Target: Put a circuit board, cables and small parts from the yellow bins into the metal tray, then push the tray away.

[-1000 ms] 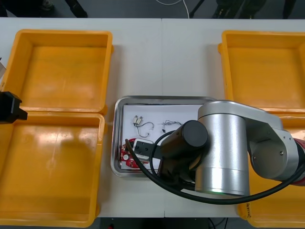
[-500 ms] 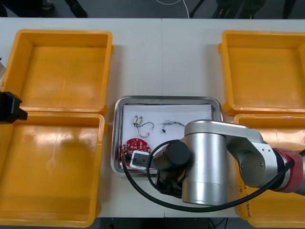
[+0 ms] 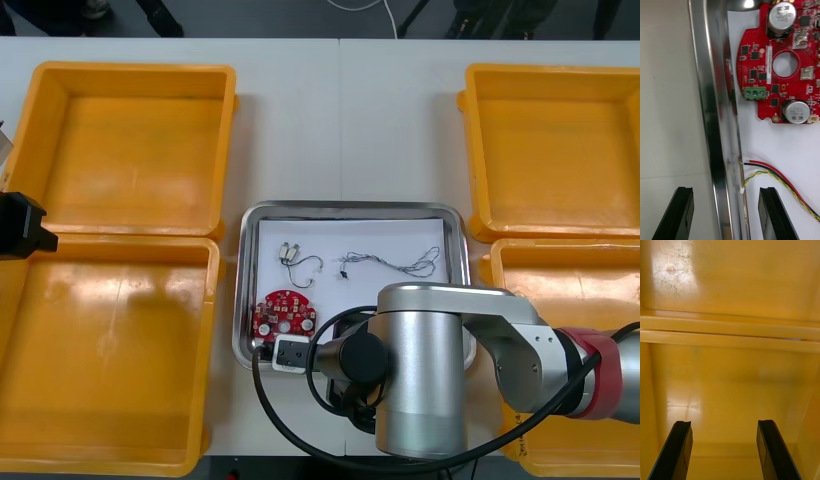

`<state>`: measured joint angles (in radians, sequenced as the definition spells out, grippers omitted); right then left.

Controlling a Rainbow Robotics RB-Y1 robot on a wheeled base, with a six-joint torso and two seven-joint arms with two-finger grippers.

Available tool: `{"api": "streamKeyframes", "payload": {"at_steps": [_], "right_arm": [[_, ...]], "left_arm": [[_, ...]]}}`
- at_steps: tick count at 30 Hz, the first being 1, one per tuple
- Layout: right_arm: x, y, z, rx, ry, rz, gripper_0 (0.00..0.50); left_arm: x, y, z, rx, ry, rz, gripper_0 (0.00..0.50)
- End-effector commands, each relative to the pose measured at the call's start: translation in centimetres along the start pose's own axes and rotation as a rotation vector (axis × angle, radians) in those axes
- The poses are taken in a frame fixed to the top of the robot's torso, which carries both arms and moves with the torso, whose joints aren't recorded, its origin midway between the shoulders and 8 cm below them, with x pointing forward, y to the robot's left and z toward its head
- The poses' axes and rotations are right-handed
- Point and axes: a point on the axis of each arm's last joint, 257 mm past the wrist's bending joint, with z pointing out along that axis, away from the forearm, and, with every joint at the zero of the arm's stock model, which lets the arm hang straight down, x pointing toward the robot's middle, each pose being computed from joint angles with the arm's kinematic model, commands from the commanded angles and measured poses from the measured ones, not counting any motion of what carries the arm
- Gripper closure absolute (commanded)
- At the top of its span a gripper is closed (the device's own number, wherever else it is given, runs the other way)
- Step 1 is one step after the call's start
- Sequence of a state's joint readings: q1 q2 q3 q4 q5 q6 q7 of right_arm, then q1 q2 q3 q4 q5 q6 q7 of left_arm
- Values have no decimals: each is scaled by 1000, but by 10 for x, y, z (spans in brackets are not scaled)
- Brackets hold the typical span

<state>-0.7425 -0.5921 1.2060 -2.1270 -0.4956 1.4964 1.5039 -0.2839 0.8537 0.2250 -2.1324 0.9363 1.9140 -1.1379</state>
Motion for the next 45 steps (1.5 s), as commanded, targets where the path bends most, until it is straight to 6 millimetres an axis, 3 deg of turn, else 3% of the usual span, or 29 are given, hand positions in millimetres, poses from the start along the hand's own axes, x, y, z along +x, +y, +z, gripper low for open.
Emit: {"api": "streamKeyframes", "payload": {"at_steps": [1,14,32,33,35,36,38,41,45], "right_arm": [[0,19,5,-25,-12,-56,0],[8,20,16,7,19,-82,0],[-1,21,20,29,12,-89,0],[-1,21,20,29,11,-89,30],[-1,20,20,30,13,-85,188],[-1,22,20,28,12,-87,227],[-1,21,20,30,12,-83,394],[-1,22,20,28,12,-82,464],[-1,21,20,30,12,-81,500]], "left_arm": [[6,-4,2,-3,3,87,0],[6,-4,2,-3,3,87,0],[6,-4,2,-3,3,87,0],[6,-4,2,-3,3,87,0],[6,-4,2,-3,3,87,0],[6,-4,2,-3,3,87,0],[6,-4,2,-3,3,87,0],[6,-4,2,-3,3,87,0],[6,-4,2,-3,3,87,0]]}}
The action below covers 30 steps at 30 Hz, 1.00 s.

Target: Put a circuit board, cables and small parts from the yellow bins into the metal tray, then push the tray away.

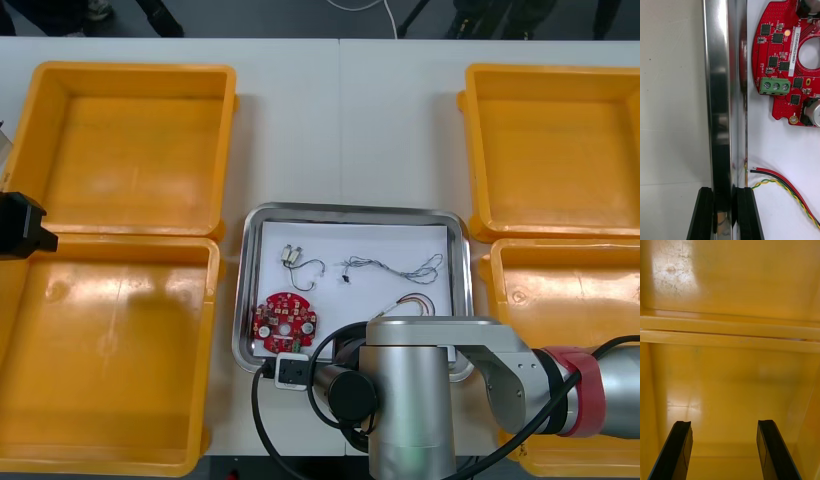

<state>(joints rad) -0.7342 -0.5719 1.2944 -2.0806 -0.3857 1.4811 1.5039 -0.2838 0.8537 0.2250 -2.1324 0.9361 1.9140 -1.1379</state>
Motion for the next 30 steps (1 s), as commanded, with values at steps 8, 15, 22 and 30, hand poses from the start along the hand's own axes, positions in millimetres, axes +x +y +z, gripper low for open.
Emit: {"api": "streamKeyframes", "payload": {"at_steps": [8,15,22,30], "right_arm": [[-18,1,-2,28,-50,-38,500],[-24,-16,-2,88,-88,-53,500],[-19,-34,-3,142,-80,-83,500],[-17,-49,-4,177,-105,-93,500]], "left_arm": [[6,-4,2,-3,3,87,0],[6,-4,2,-3,3,87,0],[6,-4,2,-3,3,87,0],[6,-4,2,-3,3,87,0]]}}
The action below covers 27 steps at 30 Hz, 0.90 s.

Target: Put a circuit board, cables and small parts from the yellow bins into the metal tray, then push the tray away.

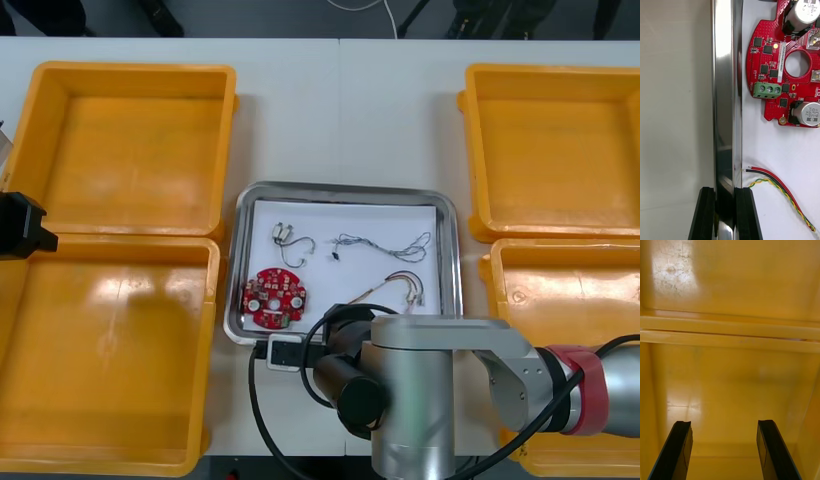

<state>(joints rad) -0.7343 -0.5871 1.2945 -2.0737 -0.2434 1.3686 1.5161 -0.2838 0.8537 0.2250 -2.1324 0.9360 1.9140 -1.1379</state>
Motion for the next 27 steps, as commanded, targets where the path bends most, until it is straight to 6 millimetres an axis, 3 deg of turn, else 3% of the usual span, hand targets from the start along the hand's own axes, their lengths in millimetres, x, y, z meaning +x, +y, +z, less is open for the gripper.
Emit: {"api": "streamKeyframes", "payload": {"at_steps": [1,20,27], "right_arm": [[4,-14,-2,40,-11,-67,500],[-7,-78,-12,232,-51,-102,500],[-10,-92,-9,260,-69,-101,500]], "left_arm": [[6,-4,2,-3,3,87,0],[6,-4,2,-3,3,87,0],[6,-4,2,-3,3,87,0]]}}
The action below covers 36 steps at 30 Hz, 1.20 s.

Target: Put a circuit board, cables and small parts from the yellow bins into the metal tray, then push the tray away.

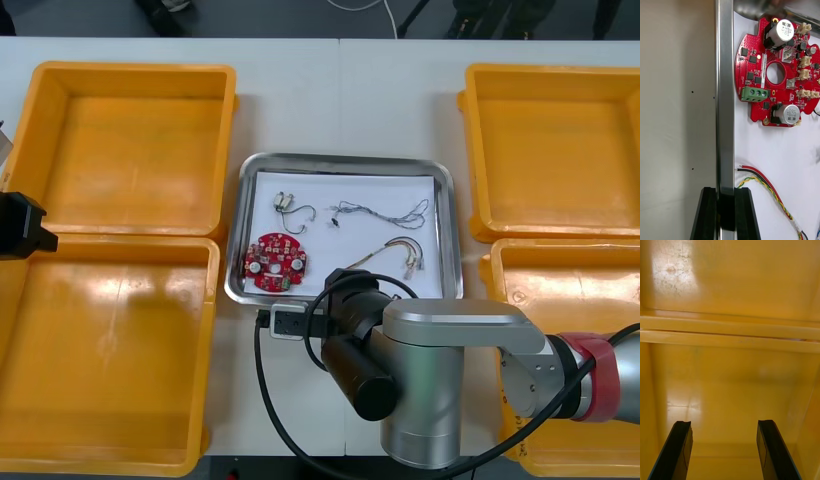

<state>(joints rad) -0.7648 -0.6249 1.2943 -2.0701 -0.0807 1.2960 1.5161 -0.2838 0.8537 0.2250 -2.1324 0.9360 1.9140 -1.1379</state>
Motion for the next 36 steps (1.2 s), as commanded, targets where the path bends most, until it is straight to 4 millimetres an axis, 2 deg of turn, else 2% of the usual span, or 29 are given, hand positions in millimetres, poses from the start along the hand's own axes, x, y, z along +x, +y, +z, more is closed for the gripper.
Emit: {"api": "streamKeyframes", "payload": {"at_steps": [1,7,22,36], "right_arm": [[-2,-36,6,73,-29,-46,500],[-3,-48,21,94,-52,-36,500],[-11,-82,25,149,-61,-35,500],[-13,-110,48,186,-89,-37,500]], "left_arm": [[6,-4,2,-3,3,87,0],[6,-4,2,-3,3,87,0],[6,-4,2,-3,3,87,0],[6,-4,2,-3,3,87,0]]}}
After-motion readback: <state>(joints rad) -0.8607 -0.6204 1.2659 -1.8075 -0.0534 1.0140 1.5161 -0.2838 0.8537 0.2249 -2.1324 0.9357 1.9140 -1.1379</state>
